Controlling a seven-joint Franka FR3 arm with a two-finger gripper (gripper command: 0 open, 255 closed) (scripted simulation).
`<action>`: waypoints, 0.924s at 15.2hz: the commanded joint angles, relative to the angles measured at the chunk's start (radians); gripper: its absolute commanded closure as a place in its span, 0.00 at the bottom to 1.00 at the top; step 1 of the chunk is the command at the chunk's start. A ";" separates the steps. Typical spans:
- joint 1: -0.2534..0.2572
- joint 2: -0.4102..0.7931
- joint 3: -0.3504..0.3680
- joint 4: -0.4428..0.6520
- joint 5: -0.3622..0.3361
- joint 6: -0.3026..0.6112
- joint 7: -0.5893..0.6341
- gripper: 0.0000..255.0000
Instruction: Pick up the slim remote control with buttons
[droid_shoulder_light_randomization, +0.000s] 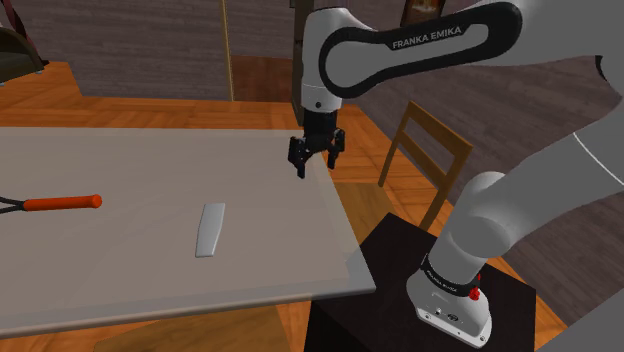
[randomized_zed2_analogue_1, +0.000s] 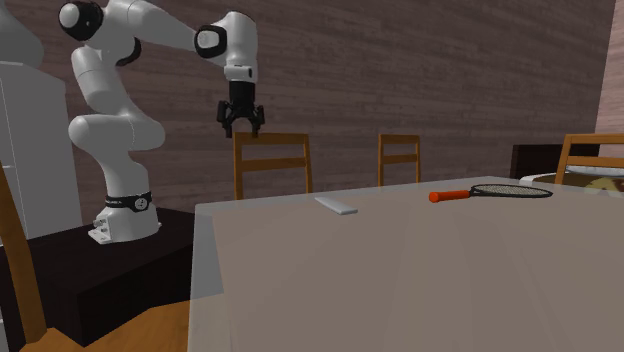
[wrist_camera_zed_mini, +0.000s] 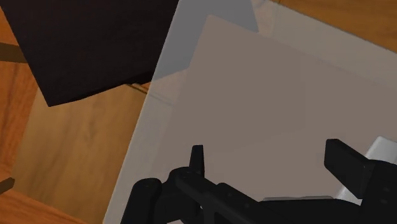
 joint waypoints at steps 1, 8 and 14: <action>-0.003 0.059 0.038 0.011 0.005 0.059 0.063 0.00; -0.023 0.316 0.157 0.116 -0.051 0.236 0.302 0.00; -0.016 0.570 0.208 0.264 -0.194 0.337 0.538 0.00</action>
